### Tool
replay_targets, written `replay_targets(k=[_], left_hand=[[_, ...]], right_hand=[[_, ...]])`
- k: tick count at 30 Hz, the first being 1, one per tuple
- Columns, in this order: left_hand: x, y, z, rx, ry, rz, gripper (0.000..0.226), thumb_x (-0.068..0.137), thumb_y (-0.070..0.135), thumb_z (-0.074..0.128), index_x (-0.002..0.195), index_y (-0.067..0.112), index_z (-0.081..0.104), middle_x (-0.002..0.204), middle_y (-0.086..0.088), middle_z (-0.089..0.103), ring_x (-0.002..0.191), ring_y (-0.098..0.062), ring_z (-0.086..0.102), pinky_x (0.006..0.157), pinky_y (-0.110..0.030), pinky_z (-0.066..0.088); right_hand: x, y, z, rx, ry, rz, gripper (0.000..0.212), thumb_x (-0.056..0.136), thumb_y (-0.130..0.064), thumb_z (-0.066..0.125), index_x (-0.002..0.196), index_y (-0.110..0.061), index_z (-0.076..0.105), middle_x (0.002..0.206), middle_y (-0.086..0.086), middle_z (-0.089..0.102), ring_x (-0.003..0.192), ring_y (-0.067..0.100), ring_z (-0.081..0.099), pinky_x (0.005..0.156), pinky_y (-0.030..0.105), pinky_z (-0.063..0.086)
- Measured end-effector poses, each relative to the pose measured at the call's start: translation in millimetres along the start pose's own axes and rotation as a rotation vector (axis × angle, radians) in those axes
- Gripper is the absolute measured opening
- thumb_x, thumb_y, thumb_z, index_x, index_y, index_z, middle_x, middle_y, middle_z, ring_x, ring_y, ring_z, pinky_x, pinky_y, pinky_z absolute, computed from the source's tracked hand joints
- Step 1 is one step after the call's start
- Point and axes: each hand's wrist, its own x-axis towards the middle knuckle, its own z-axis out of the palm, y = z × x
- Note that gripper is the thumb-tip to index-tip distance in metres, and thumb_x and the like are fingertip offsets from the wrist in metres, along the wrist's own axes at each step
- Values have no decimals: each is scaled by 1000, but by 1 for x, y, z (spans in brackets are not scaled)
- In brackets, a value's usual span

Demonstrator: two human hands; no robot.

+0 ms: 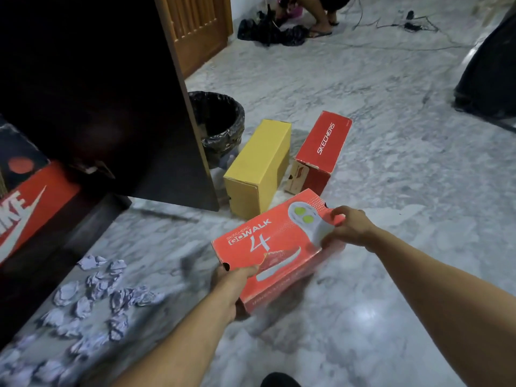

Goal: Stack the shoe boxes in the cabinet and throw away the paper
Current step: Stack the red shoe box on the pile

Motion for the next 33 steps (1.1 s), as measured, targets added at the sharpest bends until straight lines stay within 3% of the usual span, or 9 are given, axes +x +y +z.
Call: replay_targets(k=[3,6,8,11,17,19,22,29,33], left_hand=[[-9,11,-20,43,-14,102,63,52,28,90,109,16,65,98,-6,75,82,-24,72,62,-27,54],[-27,29,-44,128,-50,188,52,55,20,93,101,15,70,93,-6,76,81,-22,73,76,-34,59],[-46,44,-62,177,-36,245,47,56,13,92,97,13,68,93,-7,75,80,-21,73,74,-33,59],[-80,67,-92,211,-7,318,50,60,7,89,102,14,62,96,-6,73,76,-16,70,54,-22,53],[-161,109,-168,253,61,462,56,66,15,88,111,13,55,99,2,65,72,-5,58,51,-15,41],[-186,122,-197,252,102,516,82,64,19,89,133,9,47,116,-2,59,86,-11,56,61,-19,42],[-225,143,-242,269,205,634,89,63,22,90,139,10,44,132,-5,52,100,-14,48,79,-23,38],[-306,192,-316,282,508,800,72,61,24,90,124,9,58,106,-1,57,94,-17,53,84,-26,42],[-338,215,-341,242,620,852,78,61,15,91,129,7,54,121,-4,59,106,-22,57,93,-29,46]], right_hand=[[-31,-27,-9,32,-4,-74,88,39,-49,94,116,-18,64,114,10,60,102,26,61,90,39,55],[-56,-48,-22,25,28,-166,74,55,-36,93,119,-11,66,112,8,66,100,24,64,87,34,53],[-75,-67,-34,-12,66,-213,63,61,-26,91,118,-13,68,113,7,67,99,24,64,86,33,53],[-105,-100,-51,-59,126,-292,54,66,-20,88,116,-13,69,111,7,69,95,25,65,81,32,52],[-183,-179,-76,-132,244,-490,46,67,-23,87,111,-18,73,94,-1,65,80,13,55,67,22,38],[-207,-205,-81,-99,270,-528,43,67,-22,87,108,-20,74,86,-5,62,70,13,56,60,22,40],[-237,-244,-87,11,260,-583,39,67,-17,87,104,-20,75,78,-5,66,58,6,59,52,18,45],[-284,-345,-91,211,284,-739,42,62,-17,90,101,-21,76,97,7,71,77,23,71,70,40,62],[-308,-390,-96,291,312,-841,45,64,-15,89,106,-21,75,95,7,72,73,18,71,69,36,61]])
